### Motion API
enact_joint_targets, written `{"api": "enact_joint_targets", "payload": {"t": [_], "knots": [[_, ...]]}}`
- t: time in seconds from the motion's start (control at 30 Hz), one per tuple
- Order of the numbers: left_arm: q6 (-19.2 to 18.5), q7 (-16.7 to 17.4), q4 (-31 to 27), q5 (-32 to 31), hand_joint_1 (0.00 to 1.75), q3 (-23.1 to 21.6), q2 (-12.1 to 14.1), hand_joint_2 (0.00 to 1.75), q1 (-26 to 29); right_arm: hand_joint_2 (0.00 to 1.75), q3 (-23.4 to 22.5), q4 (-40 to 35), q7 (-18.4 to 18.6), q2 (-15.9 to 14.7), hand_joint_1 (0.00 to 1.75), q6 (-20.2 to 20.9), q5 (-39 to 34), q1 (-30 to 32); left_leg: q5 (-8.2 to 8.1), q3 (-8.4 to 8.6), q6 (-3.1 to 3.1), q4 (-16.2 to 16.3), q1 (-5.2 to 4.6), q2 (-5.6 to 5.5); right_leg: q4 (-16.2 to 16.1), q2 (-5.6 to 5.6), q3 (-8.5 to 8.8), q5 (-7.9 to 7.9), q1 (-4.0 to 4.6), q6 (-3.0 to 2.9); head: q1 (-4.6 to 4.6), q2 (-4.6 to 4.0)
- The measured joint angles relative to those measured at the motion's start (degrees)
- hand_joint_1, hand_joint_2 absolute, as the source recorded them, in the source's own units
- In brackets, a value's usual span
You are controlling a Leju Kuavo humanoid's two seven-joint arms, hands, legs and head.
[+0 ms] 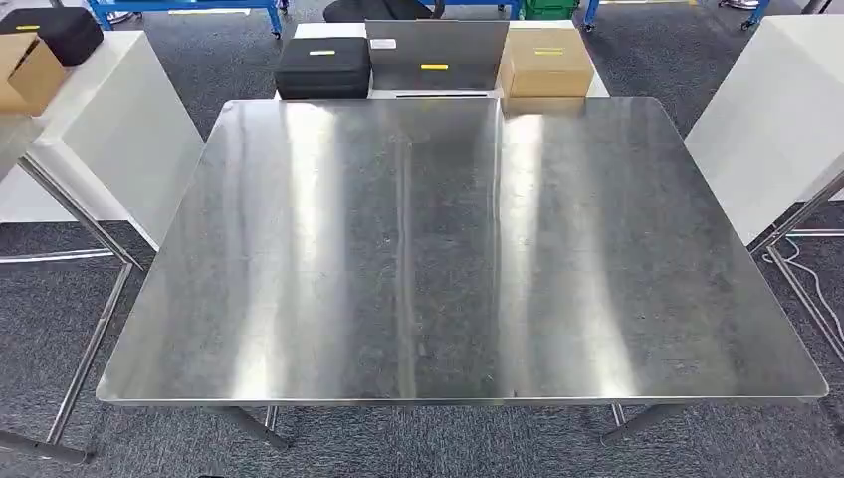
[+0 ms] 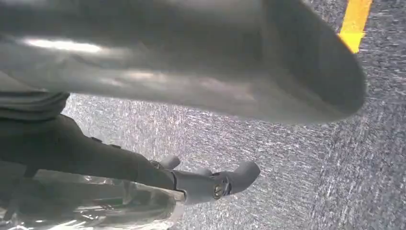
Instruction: Take the parts from the cabinet and place them on the table.
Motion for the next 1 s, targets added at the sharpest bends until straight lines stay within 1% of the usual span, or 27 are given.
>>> {"api": "enact_joint_targets", "payload": {"t": [0.03,0.07,0.1,0.13,0.17,0.23,0.27,0.3,0.37,0.4,0.43,0.47,0.5,0.53,0.57,0.6,0.63,0.67,0.7,0.73,0.77,0.8,0.83,0.9,0.93,0.97,1.0], "knots": [[0.02,0.0,0.0,0.02,0.0,0.0,0.0,0.0,0.02,0.0,0.02,0.0,0.0,0.0,0.0,0.0,0.0,0.02,-1.03,-0.83,-0.17,2.17,0.04,0.01,0.04,-0.03,-0.11,0.07,0.03,-0.06,-0.04,0.0],[0.02,0.0,0.0,0.02,0.0,0.0,0.02,0.0,0.12,0.0,0.02,0.0,0.07,0.0,0.0,0.0,0.0,0.04,-2.39,-2.19,-0.43,5.74,0.15,0.03,0.1,-0.07,-0.33,0.15,0.07,-0.13,-0.11,0.0],[0.0,0.0,0.0,0.02,0.0,0.0,0.02,0.0,0.19,0.0,0.02,0.0,0.13,0.0,0.0,0.0,0.0,0.04,-2.52,-2.6,-0.64,7.25,0.3,0.05,0.18,-0.09,-0.45,0.2,0.06,-0.06,-0.06,0.0],[0.0,0.0,0.0,0.02,0.0,0.0,0.0,0.0,0.22,0.0,0.02,0.0,0.18,0.02,0.0,0.0,0.0,0.04,-1.46,-1.84,-0.75,6.3,0.5,0.06,0.32,-0.1,-0.58,0.25,0.04,0.01,-0.09,0.0],[0.0,0.0,0.0,0.02,0.0,0.0,0.02,0.0,0.2,0.0,0.02,0.0,0.18,0.02,0.0,0.04,0.04,0.02,0.45,-0.06,-0.84,3.31,0.73,0.09,0.57,-0.11,-0.68,0.24,-0.05,0.04,-0.11,0.0],[0.0,-0.04,0.0,0.04,0.0,0.0,0.13,0.0,0.1,0.0,0.13,0.0,0.2,0.09,0.0,0.07,0.09,-0.11,4.69,5.44,-0.85,-6.44,1.11,0.17,1.15,-0.09,-0.91,0.19,-0.1,0.11,-0.13,0.0],[0.0,-0.07,0.0,0.13,0.0,0.0,0.11,0.0,-0.05,0.0,0.2,-0.02,0.22,0.04,0.0,0.09,0.11,-0.16,3.95,6.49,-0.79,-8.71,1.01,0.15,1.41,-0.09,-1.15,0.08,0.34,0.47,-0.08,0.0],[0.02,-0.09,0.0,0.13,0.0,0.0,0.11,0.0,-0.15,0.0,0.28,-0.02,0.24,0.07,0.0,0.09,0.13,-0.2,4.28,6.14,-0.28,-8.97,0.76,-0.07,1.63,-0.09,-1.48,0.07,0.57,0.97,0.03,0.0],[0.04,-0.11,0.0,0.22,0.0,0.0,0.09,0.0,0.0,0.0,0.39,-0.02,0.39,-0.04,0.0,0.07,0.15,-0.24,4.53,5.79,0.38,-8.84,0.18,-0.06,1.32,-0.1,-1.9,0.65,0.54,1.93,0.18,0.0],[0.07,-0.11,0.0,0.33,0.0,0.0,0.09,0.0,0.01,0.0,0.39,-0.02,0.46,-0.04,0.0,0.07,0.15,-0.25,4.97,5.54,1.02,-9.16,0.04,-0.06,1.16,-0.09,-2.02,0.95,0.58,2.45,0.13,0.0],[0.07,-0.11,0.0,0.39,0.0,0.0,0.02,0.0,-0.09,0.0,0.39,-0.02,0.5,-0.11,0.0,0.07,0.15,-0.26,5.7,5.63,1.91,-9.89,0.51,0.1,1.75,-0.09,-2.39,0.57,0.57,2.71,0.2,0.0],[0.07,-0.13,-0.02,0.39,0.0,0.0,-0.02,0.0,-0.18,0.0,0.42,0.0,0.52,-0.02,0.0,0.07,0.15,-0.19,6.05,5.36,2.4,-10.08,0.24,0.1,3.27,0.03,-3.24,-0.92,0.31,2.57,0.2,0.0],[0.13,-0.13,-0.02,0.46,0.0,0.0,0.02,0.0,-0.24,0.0,0.42,0.0,0.52,-0.02,0.0,0.07,0.15,-0.18,6.3,4.98,2.77,-10.06,0.24,0.13,6.37,0.06,-4.6,-3.14,0.32,2.12,0.53,0.0],[0.2,-0.13,-0.04,0.57,0.0,0.0,0.09,0.0,-0.22,0.0,0.42,0.0,0.59,-0.09,0.0,0.07,0.15,-0.17,6.61,4.49,2.91,-10.04,0.14,0.14,11.9,0.09,-6.82,-5.98,0.2,1.84,0.55,0.0],[0.2,-0.13,-0.04,0.57,0.0,0.0,0.09,0.0,-0.18,0.0,0.42,0.0,0.59,-0.11,0.0,0.07,0.15,-0.16,6.83,4.19,2.97,-10.03,0.08,0.17,15.39,0.1,-8.24,-7.46,0.2,1.86,0.59,0.0],[0.2,-0.11,-0.04,0.57,0.0,0.0,0.07,0.0,-0.18,0.0,0.42,0.0,0.59,-0.07,0.0,0.07,0.15,-0.08,7.18,3.71,2.94,-9.96,0.02,0.15,18.64,0.17,-9.2,-8.46,0.28,2.23,0.61,0.0],[0.2,-0.11,-0.04,0.57,0.0,0.0,0.02,0.0,-0.16,0.0,0.42,0.0,0.61,-0.07,0.0,0.07,0.15,-0.02,7.43,3.43,2.89,-9.95,-0.03,0.1,18.23,0.17,-8.51,-8.16,0.25,2.64,0.59,0.0],[0.2,-0.11,-0.02,0.61,0.0,0.0,-0.06,0.0,-0.15,0.0,0.42,0.0,0.61,-0.07,0.0,0.07,0.15,-0.02,7.67,3.18,2.73,-9.94,-0.05,0.05,15.11,0.17,-6.4,-7.0,0.24,3.12,0.57,0.0],[0.2,-0.11,-0.02,0.61,0.0,0.0,-0.11,0.0,-0.15,0.0,0.42,0.0,0.63,-0.04,0.0,0.07,0.15,-0.05,7.9,3.04,2.6,-9.94,-0.04,0.02,10.23,0.17,-3.42,-5.38,0.25,3.51,0.64,0.0],[0.2,-0.11,-0.04,0.63,0.0,-0.02,-0.11,0.0,-0.16,0.0,0.42,0.0,0.7,-0.07,0.0,0.07,0.15,-0.12,8.15,2.94,2.35,-9.93,-0.04,0.0,3.68,0.17,0.6,-3.5,0.21,3.77,0.61,0.0],[0.2,-0.11,-0.04,0.63,0.0,0.0,-0.11,0.0,-0.19,0.0,0.42,0.0,0.7,-0.09,0.0,0.07,0.15,-0.18,8.33,2.94,2.1,-9.9,-0.05,0.01,0.23,0.23,2.64,-3.12,0.19,3.52,0.61,0.0],[0.17,-0.11,-0.04,0.63,0.0,-0.02,-0.11,0.0,-0.19,0.0,0.41,0.0,0.77,-0.11,0.0,0.07,0.13,-0.32,8.41,2.89,1.81,-9.74,-0.48,0.02,-0.39,0.32,2.11,-2.59,0.93,2.81,0.55,0.0],[0.17,-0.11,-0.04,0.61,0.0,-0.02,-0.09,0.0,-0.24,0.0,0.42,0.0,0.77,-0.11,0.0,0.07,0.11,-0.23,8.66,2.82,1.43,-9.79,-0.46,0.08,-0.25,0.32,1.92,-2.36,0.84,2.3,0.42,0.0],[0.13,-0.11,-0.04,0.55,0.0,-0.04,-0.09,0.0,-0.21,0.0,0.41,0.0,0.79,-0.17,0.0,0.07,-0.02,0.0,9.23,2.84,0.65,-10.02,-0.25,0.05,-0.12,0.31,1.73,-1.93,1.11,1.57,0.42,0.0],[0.13,-0.09,-0.04,0.55,0.0,-0.04,-0.02,0.0,-0.16,0.0,0.42,0.0,0.79,-0.11,0.0,0.07,-0.09,0.02,9.16,2.53,0.31,-9.78,-0.16,0.01,-0.41,0.22,1.61,-1.32,0.16,0.86,0.57,0.0],[0.09,-0.04,-0.04,0.52,0.0,-0.07,-0.04,0.0,-0.1,0.0,0.42,0.0,0.79,-0.09,0.0,0.04,-0.17,-0.05,7.46,1.92,-0.02,-8.58,0.05,0.05,-0.44,0.1,1.58,-0.9,0.05,0.53,0.33,0.0],[0.0,-0.04,-0.04,0.44,0.0,-0.15,-0.09,0.0,-0.11,0.0,0.42,0.0,0.79,-0.09,0.0,0.02,-0.2,0.01,4.44,0.98,-0.31,-5.76,0.22,0.07,-0.43,0.02,0.84,-0.5,0.04,-0.18,0.02,0.0]]}}
